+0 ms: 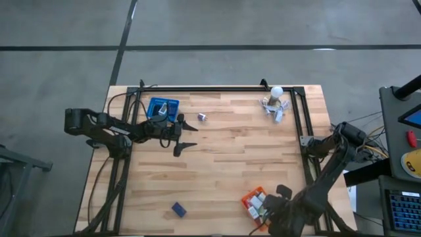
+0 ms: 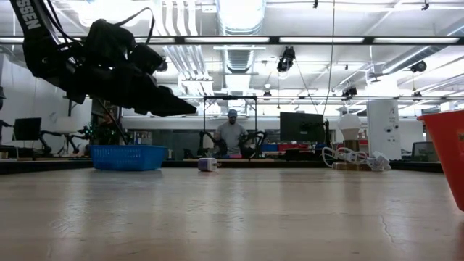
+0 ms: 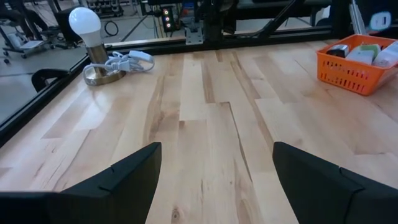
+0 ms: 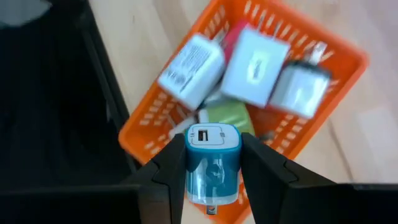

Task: Pick & Place Office items
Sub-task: Put the blue charger adapter into the orange bin

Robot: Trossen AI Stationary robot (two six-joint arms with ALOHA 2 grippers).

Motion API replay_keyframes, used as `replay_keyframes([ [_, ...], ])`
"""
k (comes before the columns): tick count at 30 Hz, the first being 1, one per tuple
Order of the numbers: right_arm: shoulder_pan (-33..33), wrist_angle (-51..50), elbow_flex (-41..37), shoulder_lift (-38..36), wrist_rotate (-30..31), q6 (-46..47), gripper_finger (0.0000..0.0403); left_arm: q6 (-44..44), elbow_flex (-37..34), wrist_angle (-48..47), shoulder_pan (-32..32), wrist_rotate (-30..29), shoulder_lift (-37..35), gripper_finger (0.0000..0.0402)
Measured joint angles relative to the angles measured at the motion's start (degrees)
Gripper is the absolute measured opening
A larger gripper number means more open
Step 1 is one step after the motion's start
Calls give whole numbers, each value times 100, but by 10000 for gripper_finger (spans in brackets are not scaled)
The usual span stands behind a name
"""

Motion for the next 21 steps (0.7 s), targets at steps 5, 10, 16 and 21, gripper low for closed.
replay_keyframes([
  [5, 35, -9, 96, 174, -212, -1, 114, -2, 2, 28, 0, 0, 0, 308],
  [10, 37, -7, -35, 195, -292, 63, 114, -28, 2, 29, 4, 0, 0, 307],
  [16, 35, 11, -250, 204, -296, 52, 114, -42, 2, 28, 4, 0, 0, 307],
  [21, 33, 237, -488, 204, -355, 7, 114, -42, 2, 28, 2, 0, 0, 307],
])
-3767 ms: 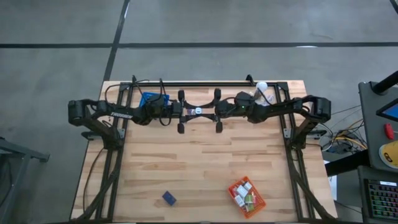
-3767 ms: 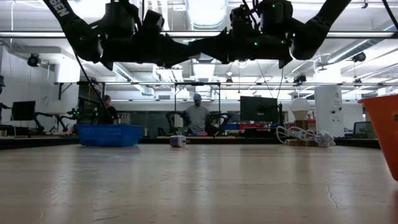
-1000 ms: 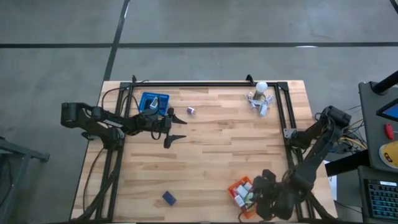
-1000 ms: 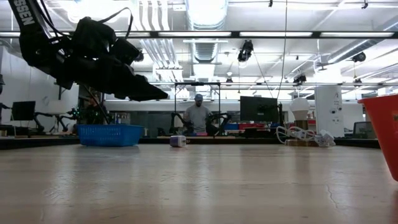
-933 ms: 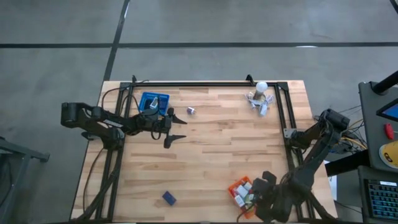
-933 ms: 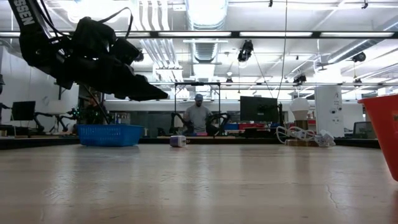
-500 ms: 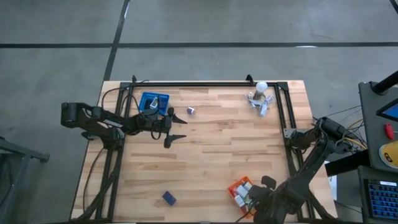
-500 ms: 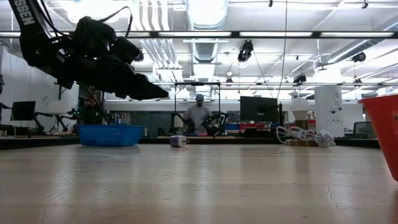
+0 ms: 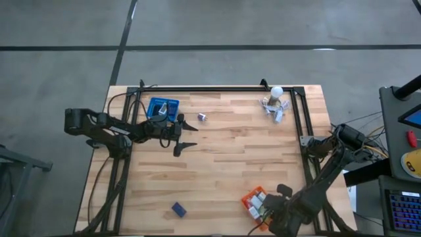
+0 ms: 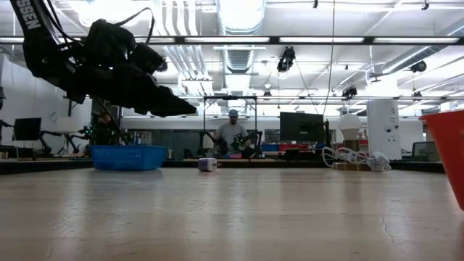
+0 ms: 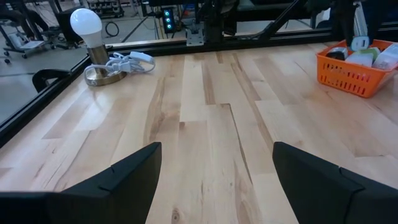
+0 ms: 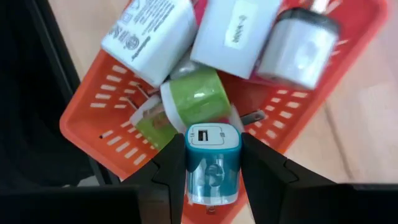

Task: Pick & Place Office items
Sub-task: Put the blue charger adapter into the orange bin, then put the violet charger adapter into the orange bin

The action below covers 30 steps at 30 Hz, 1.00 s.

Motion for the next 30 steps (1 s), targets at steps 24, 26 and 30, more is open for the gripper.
replay_keyframes([
  [24, -55, 365, 102, -17, 610, -559, 235, 1, 2, -1, 0, -11, 0, 307],
  [26, -55, 359, 170, -22, 787, -694, 240, -2, 2, -2, 0, -11, 0, 307],
  [30, -77, 91, 346, -22, 1074, -1006, 242, -83, 30, -72, -4, -162, 0, 307],
])
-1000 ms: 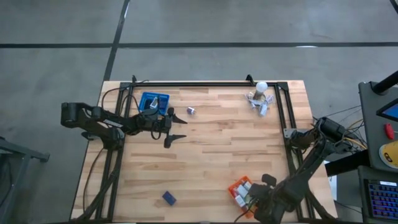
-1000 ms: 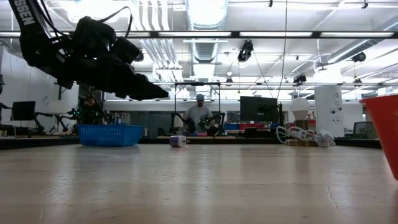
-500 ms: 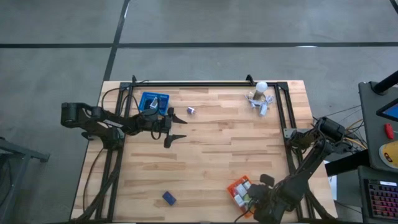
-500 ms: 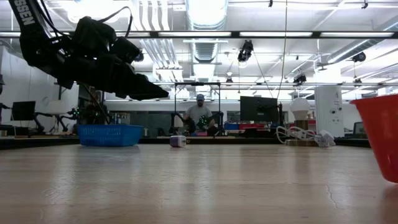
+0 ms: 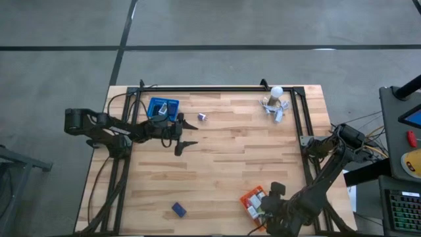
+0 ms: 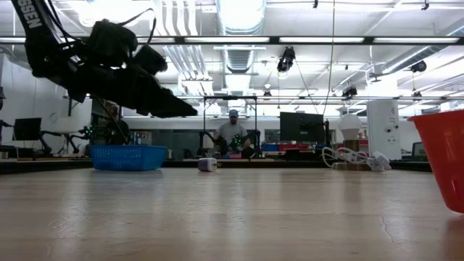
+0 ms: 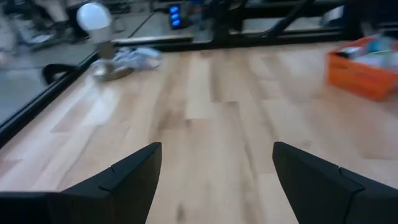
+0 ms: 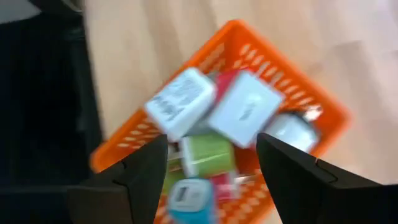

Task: Pick & Place Office items
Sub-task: Put the violet charger adapter into the orange bin

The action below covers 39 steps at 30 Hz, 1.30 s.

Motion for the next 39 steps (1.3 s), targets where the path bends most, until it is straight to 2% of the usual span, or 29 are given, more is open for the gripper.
replay_keyframes([
  [2, -57, -310, 91, 0, 123, -142, 243, 20, 139, -340, -1, -328, 0, 307],
  [4, -161, -642, 193, 0, 351, -379, 243, 130, 429, -1125, 0, -587, -2, 307],
  [9, -370, -907, 308, -59, 1740, -1361, 244, 601, 1433, -3435, -2, -1172, 0, 307],
  [17, -636, -580, -122, -377, 3694, -2420, 244, 1344, 2365, -4941, 297, -1324, 51, 307],
  [22, -747, 503, -865, -594, 4412, -3027, 244, 1760, 2641, -5465, 634, -1325, 366, 307],
  [25, -828, 1734, -1479, -792, 4453, -3749, 244, 2082, 2899, -5919, 785, -1249, 671, 307],
  [29, -919, 3955, -2337, -1073, 4256, -5111, 244, 2524, 3344, -6455, 916, -1195, 1140, 307],
  [35, -1197, 7576, -3673, -1475, 3198, -7137, 244, 3033, 4155, -7043, 1163, -1201, 1815, 307],
  [37, -1325, 8321, -4021, -1601, 2872, -7444, 244, 3202, 4407, -7177, 1233, -1204, 1990, 307],
  [39, -1473, 8651, -4273, -1715, 2607, -7507, 244, 3304, 4680, -7387, 1284, -1198, 2144, 307],
])
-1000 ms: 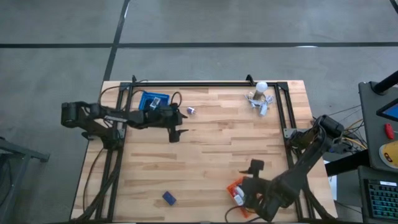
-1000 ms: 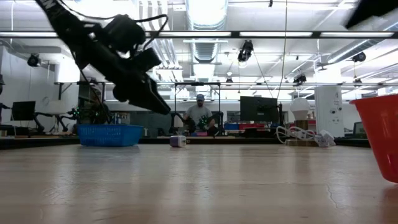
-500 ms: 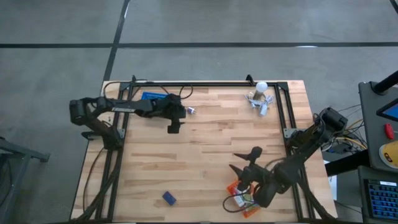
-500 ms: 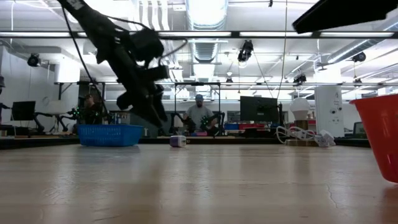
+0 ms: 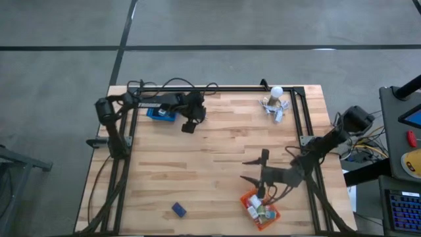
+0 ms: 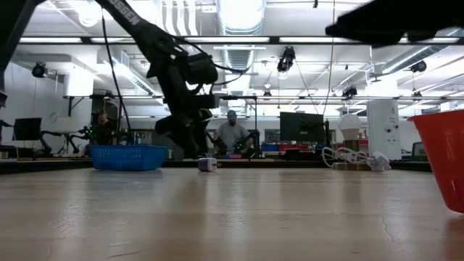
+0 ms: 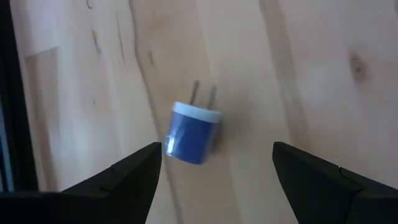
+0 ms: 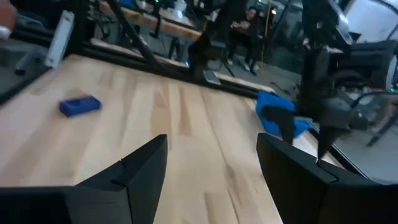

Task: Pick & Place Office items
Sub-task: Put the violet charger adapter into the orange bin

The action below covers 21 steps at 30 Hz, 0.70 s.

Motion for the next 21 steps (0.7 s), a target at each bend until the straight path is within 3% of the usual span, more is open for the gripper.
replay_keyframes([
  [7, -349, 37, -275, -167, -630, 168, 244, 301, 790, -782, 151, 47, 528, 307],
  [21, -380, 20, -194, -75, -662, 31, 238, 432, 1203, -1072, 239, 127, 938, 307],
])
